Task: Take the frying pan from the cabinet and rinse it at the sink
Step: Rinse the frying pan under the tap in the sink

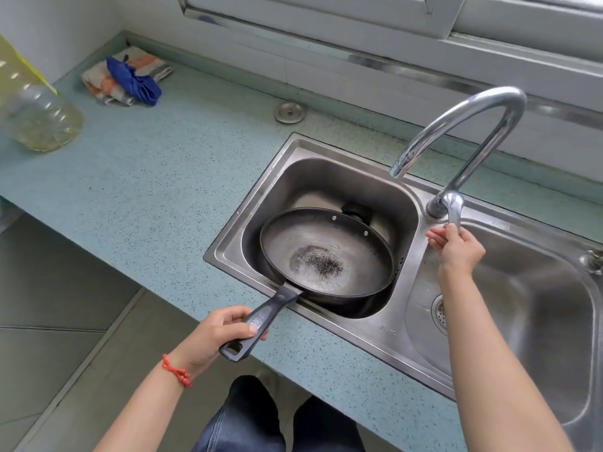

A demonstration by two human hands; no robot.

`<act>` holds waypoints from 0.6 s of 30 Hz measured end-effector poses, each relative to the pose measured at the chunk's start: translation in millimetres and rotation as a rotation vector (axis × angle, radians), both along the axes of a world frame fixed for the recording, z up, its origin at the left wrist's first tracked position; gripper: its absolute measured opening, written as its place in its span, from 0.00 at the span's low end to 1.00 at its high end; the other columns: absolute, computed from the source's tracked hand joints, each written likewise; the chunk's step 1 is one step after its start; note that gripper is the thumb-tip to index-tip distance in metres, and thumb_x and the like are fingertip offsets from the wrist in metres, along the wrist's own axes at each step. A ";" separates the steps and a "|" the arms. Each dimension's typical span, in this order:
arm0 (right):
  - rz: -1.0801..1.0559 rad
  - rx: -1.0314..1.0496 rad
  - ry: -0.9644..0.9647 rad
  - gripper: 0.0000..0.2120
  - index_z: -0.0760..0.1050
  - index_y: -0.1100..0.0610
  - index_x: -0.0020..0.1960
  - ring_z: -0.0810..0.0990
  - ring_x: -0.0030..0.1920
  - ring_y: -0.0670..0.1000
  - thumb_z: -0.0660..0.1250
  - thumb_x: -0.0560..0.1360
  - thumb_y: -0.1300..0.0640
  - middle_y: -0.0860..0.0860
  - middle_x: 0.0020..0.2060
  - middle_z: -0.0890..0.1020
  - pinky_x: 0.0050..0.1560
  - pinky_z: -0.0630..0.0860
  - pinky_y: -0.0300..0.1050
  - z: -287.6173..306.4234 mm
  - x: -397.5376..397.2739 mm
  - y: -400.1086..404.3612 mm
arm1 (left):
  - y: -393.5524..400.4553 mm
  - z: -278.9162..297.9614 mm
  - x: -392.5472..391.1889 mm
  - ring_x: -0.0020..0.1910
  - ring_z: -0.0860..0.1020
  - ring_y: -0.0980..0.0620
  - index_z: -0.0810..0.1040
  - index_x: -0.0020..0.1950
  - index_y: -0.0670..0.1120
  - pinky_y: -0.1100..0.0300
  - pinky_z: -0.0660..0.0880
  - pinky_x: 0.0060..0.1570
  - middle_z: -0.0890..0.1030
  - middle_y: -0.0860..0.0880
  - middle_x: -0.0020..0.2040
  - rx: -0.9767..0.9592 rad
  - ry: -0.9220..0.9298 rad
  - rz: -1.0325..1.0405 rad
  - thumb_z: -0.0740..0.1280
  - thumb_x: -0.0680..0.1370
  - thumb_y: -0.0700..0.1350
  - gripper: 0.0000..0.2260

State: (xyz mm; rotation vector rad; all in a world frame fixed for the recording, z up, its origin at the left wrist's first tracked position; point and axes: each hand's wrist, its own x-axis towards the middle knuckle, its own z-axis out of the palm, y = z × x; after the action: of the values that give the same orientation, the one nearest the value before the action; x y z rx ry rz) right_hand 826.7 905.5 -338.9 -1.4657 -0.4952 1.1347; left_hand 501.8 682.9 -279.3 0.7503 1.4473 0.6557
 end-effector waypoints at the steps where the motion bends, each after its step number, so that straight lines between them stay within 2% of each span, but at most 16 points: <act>1: -0.015 -0.003 0.020 0.12 0.72 0.59 0.36 0.79 0.22 0.43 0.58 0.77 0.64 0.46 0.19 0.80 0.27 0.76 0.32 1.4 -1.3 1.1 | -0.2 -0.3 0.2 0.46 0.80 0.47 0.78 0.50 0.36 0.59 0.75 0.43 0.84 0.42 0.43 -0.001 -0.001 0.003 0.70 0.58 0.52 0.27; 13: -0.017 0.010 0.035 0.13 0.72 0.59 0.36 0.80 0.23 0.43 0.57 0.78 0.64 0.45 0.19 0.80 0.28 0.77 0.32 18.1 -4.1 4.9 | -0.3 -1.6 1.5 0.43 0.80 0.49 0.77 0.51 0.35 0.64 0.76 0.38 0.83 0.43 0.42 0.019 -0.031 -0.019 0.71 0.57 0.52 0.29; 16: 0.018 -0.003 0.024 0.12 0.72 0.59 0.37 0.81 0.25 0.43 0.59 0.78 0.61 0.47 0.22 0.82 0.27 0.77 0.32 21.1 -7.2 -5.4 | 1.7 -2.7 -0.4 0.40 0.80 0.52 0.77 0.51 0.34 0.66 0.74 0.35 0.83 0.43 0.41 0.017 -0.054 -0.032 0.71 0.57 0.53 0.29; 18: 0.046 -0.051 -0.018 0.10 0.73 0.60 0.39 0.81 0.25 0.42 0.61 0.78 0.59 0.52 0.29 0.82 0.26 0.76 0.32 23.4 -16.5 -20.8 | 4.7 -3.6 -0.8 0.37 0.80 0.54 0.77 0.50 0.34 0.67 0.74 0.34 0.82 0.42 0.41 0.018 -0.058 -0.046 0.70 0.58 0.53 0.29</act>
State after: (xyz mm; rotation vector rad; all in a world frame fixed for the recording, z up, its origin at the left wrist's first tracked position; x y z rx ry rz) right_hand 810.2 884.6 -315.5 -1.5163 -0.5179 1.1793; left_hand 501.0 687.6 -282.9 0.7702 1.3691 0.6510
